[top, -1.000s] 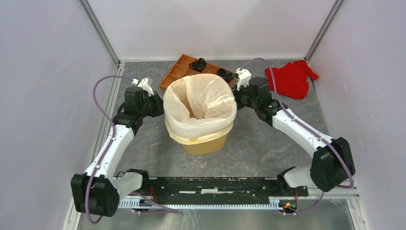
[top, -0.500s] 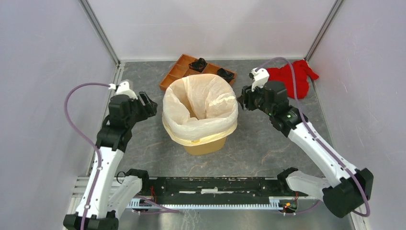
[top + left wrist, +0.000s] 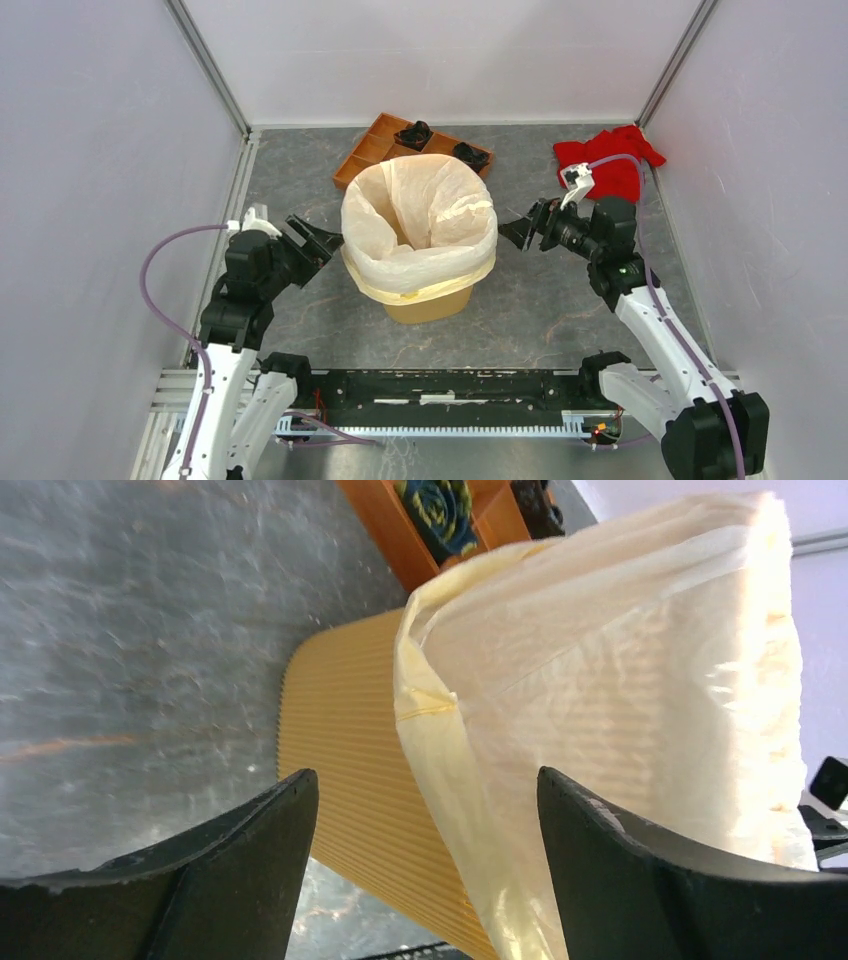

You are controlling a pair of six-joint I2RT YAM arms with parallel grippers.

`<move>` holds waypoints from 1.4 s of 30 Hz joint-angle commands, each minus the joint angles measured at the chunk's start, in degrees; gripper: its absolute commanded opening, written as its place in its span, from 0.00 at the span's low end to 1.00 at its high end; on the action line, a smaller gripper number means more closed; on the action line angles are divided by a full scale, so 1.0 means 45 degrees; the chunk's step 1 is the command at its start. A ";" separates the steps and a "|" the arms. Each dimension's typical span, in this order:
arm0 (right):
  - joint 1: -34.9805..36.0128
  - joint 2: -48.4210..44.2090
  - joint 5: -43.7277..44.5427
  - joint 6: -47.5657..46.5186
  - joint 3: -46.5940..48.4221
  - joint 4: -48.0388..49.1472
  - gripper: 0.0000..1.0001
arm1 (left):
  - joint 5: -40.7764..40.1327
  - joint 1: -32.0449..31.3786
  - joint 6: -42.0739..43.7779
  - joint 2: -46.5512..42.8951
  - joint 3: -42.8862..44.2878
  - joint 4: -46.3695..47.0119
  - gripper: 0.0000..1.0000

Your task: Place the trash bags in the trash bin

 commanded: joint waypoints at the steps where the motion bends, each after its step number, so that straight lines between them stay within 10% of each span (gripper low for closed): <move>1: -0.0028 0.0048 -0.2338 0.1926 -0.0721 0.3138 0.90 | 0.1938 0.0062 -0.2350 0.0312 -0.0662 0.1381 0.85; 8: 0.0153 0.0289 -0.2772 0.2590 -0.1827 0.5234 0.88 | 0.2880 0.0057 -0.2748 0.0885 -0.1767 0.2995 0.60; 20: 0.1692 0.0700 -0.2463 0.2753 -0.3242 0.7273 0.52 | 0.4873 0.0057 -0.3402 0.1571 -0.4392 0.6617 0.24; 27: 0.2778 0.2036 -0.1161 0.2026 -0.4264 0.7614 0.38 | 0.4797 0.0043 -0.2747 0.2101 -0.5446 0.7200 0.23; 42: 0.3222 0.4057 0.1630 -0.0045 -0.3155 0.3980 0.39 | 0.1015 0.0043 -0.1864 0.1928 -0.6010 0.3675 0.21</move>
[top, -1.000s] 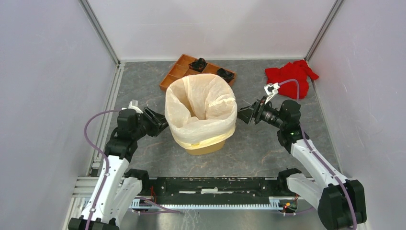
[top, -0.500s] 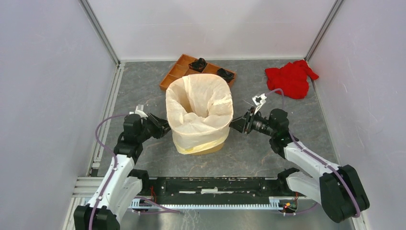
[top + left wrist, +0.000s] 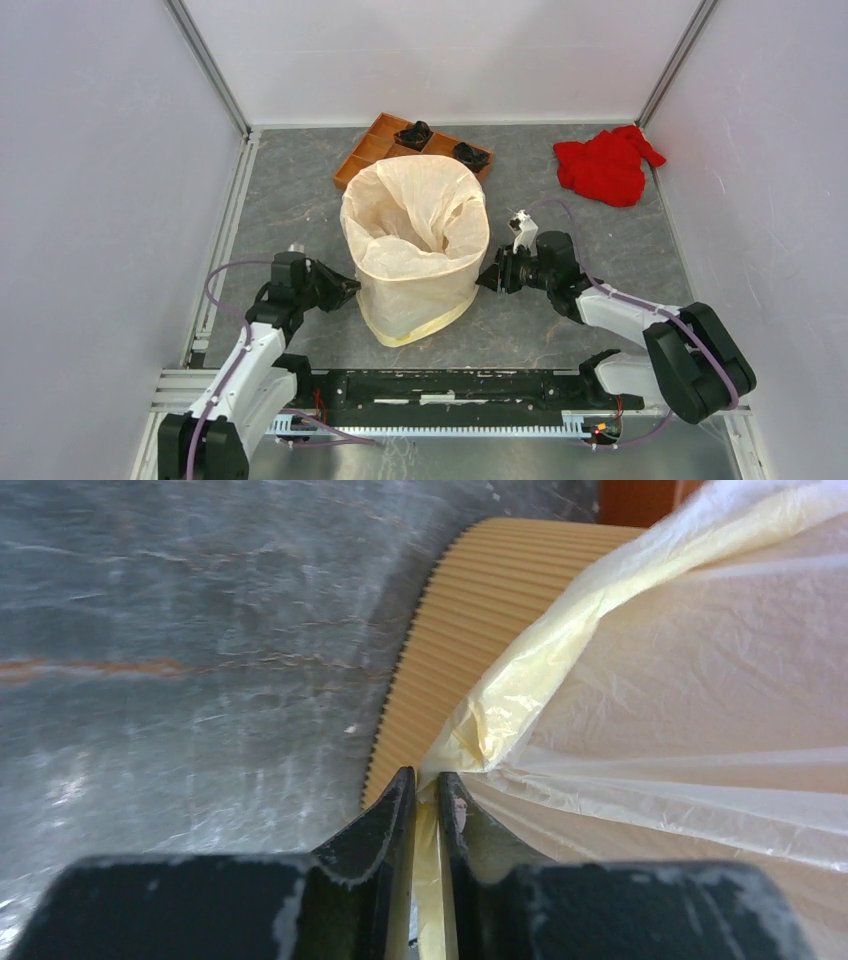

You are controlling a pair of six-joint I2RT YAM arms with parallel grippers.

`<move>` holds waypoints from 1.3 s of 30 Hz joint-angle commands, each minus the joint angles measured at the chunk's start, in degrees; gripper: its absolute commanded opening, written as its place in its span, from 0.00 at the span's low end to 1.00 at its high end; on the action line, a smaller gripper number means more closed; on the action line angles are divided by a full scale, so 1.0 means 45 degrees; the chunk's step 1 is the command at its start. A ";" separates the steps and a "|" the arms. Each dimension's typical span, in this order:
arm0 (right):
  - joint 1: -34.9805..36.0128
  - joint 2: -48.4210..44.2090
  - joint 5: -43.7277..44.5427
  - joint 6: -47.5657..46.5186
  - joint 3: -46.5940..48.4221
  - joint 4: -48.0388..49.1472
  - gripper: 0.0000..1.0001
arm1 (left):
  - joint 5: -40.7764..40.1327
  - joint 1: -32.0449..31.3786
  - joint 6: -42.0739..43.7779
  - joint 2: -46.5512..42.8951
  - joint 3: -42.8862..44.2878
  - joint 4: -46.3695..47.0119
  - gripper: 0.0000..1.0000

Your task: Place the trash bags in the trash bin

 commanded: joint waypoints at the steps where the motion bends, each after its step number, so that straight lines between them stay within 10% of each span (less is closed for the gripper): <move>1: 0.0124 -0.0076 0.1313 -0.1162 0.1050 -0.1531 0.40 | -0.1863 -0.0020 0.0255 -0.0739 0.0320 -0.1989 0.23; 11: 0.0120 -0.2445 0.6021 -0.4279 0.4495 -0.7927 0.74 | -0.6764 -0.0022 0.2221 -0.2707 0.5679 -0.6410 0.73; 22: 0.0115 -0.3690 0.6628 -0.5723 0.6556 -0.9524 0.95 | 0.2281 -0.0389 0.7249 0.1018 1.2714 -0.4514 0.75; 29: 0.0106 -0.3475 0.5570 -0.5071 0.5924 -0.9069 0.98 | -0.5900 -0.8760 0.9036 0.5288 1.6311 -0.7858 0.74; 39: 0.0077 -0.4249 0.6276 -0.5283 0.5484 -0.9245 0.98 | -0.6268 -0.9124 0.9160 0.7984 1.5127 -0.7768 0.56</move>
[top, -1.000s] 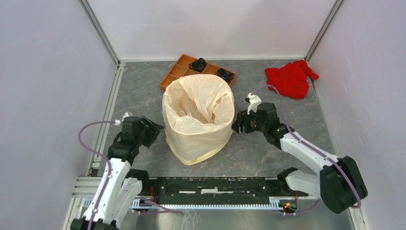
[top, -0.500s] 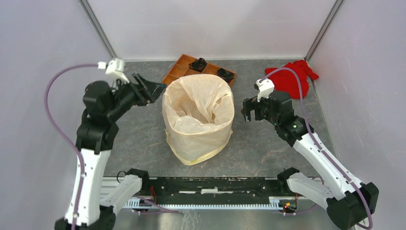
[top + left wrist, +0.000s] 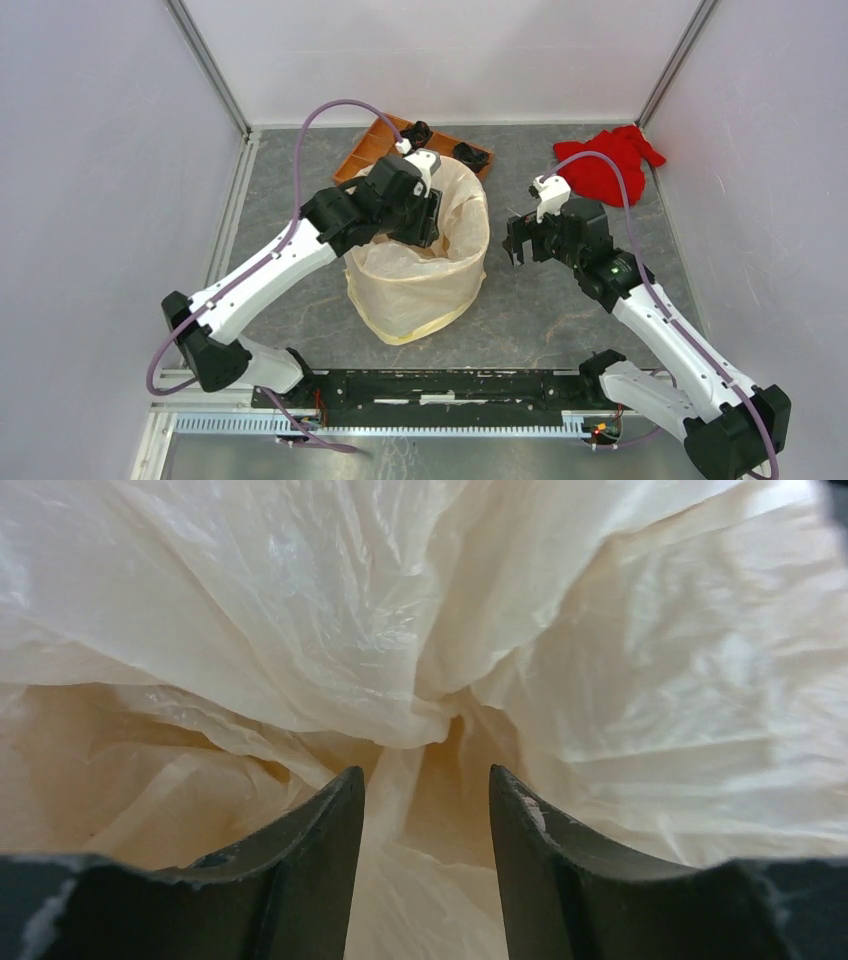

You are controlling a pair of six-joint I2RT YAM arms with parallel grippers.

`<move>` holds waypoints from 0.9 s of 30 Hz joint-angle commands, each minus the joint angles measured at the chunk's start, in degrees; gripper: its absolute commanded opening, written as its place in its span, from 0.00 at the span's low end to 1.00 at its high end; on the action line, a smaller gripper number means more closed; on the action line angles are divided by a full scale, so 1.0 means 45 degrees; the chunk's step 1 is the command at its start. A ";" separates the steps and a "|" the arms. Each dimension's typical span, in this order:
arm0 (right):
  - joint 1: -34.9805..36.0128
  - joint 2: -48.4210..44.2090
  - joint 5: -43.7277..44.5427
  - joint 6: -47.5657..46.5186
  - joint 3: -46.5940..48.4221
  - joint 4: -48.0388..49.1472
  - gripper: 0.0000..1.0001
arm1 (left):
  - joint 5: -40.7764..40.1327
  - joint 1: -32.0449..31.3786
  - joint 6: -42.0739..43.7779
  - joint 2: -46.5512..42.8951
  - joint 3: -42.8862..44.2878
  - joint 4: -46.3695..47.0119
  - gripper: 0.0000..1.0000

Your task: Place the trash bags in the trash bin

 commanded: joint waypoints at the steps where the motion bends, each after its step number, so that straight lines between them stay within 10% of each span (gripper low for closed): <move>1: 0.0009 -0.0274 0.0347 -0.0087 -0.0092 0.0236 0.98 | -0.0945 0.0065 0.0823 0.0643 -0.0458 0.0237 0.55; 27: 0.0002 0.0156 0.0083 -0.0006 -0.1025 0.0329 0.98 | 0.0415 0.1284 0.0785 0.4539 -0.4697 0.4471 0.41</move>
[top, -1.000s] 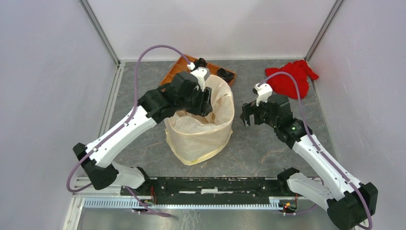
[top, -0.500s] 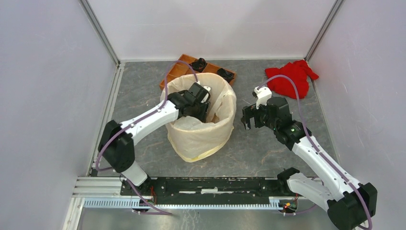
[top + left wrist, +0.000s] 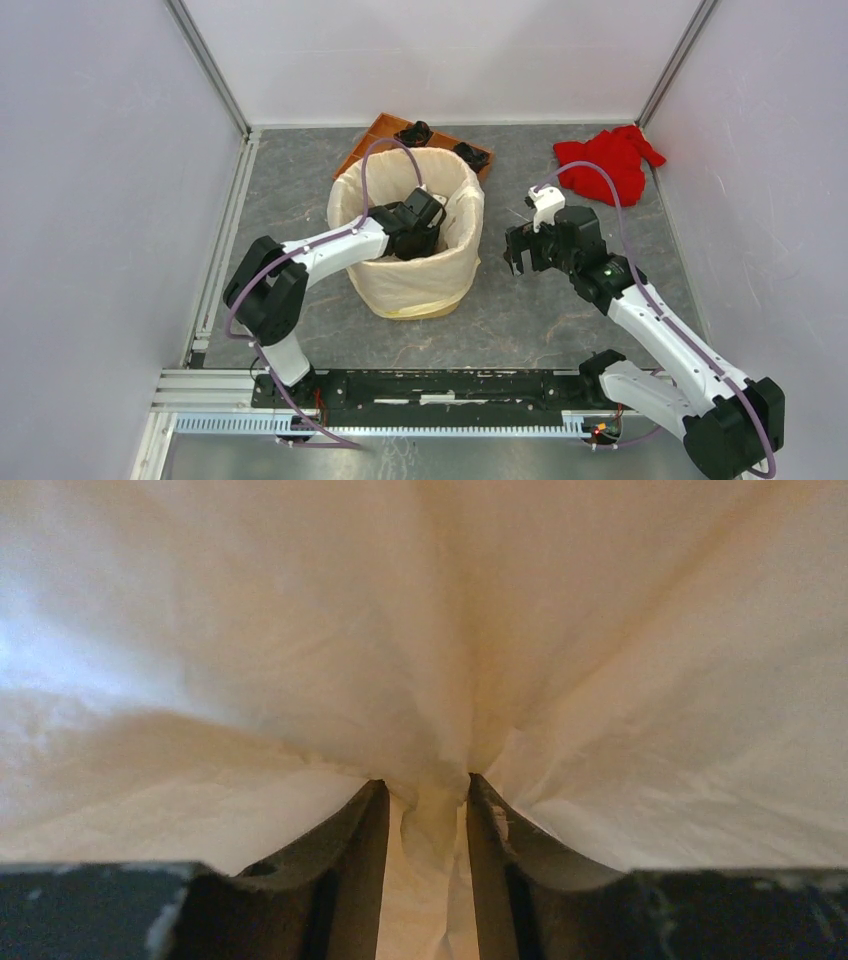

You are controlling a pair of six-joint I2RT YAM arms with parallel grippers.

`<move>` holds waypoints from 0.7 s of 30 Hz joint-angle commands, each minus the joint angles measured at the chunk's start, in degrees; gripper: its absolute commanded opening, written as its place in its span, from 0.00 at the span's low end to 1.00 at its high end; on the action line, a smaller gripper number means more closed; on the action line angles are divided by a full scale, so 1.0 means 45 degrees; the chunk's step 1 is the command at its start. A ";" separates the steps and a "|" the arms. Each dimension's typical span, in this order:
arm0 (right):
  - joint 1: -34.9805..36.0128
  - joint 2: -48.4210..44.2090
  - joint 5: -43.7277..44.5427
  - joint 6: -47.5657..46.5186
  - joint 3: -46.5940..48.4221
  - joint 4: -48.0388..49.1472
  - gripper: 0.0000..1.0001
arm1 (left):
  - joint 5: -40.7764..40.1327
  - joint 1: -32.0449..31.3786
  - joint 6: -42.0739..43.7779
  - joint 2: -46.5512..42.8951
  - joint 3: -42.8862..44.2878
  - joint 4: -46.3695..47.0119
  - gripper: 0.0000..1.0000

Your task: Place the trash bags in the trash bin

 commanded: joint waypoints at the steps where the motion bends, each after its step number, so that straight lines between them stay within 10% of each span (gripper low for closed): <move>1: 0.0003 0.0112 -0.0120 0.0014 -0.0244 0.0442 0.98 | 0.0052 0.0011 0.0078 0.0223 -0.0849 0.0759 0.40; 11: -0.0001 0.0341 -0.0633 0.0268 -0.0583 0.0831 0.98 | 0.0016 -0.0027 -0.0546 -0.0739 -0.2047 0.1180 0.38; 21: 0.0006 0.0098 -0.0648 0.0364 -0.0639 0.0745 0.98 | 0.0580 -0.0071 -0.0151 -0.1747 0.0654 -0.0658 0.57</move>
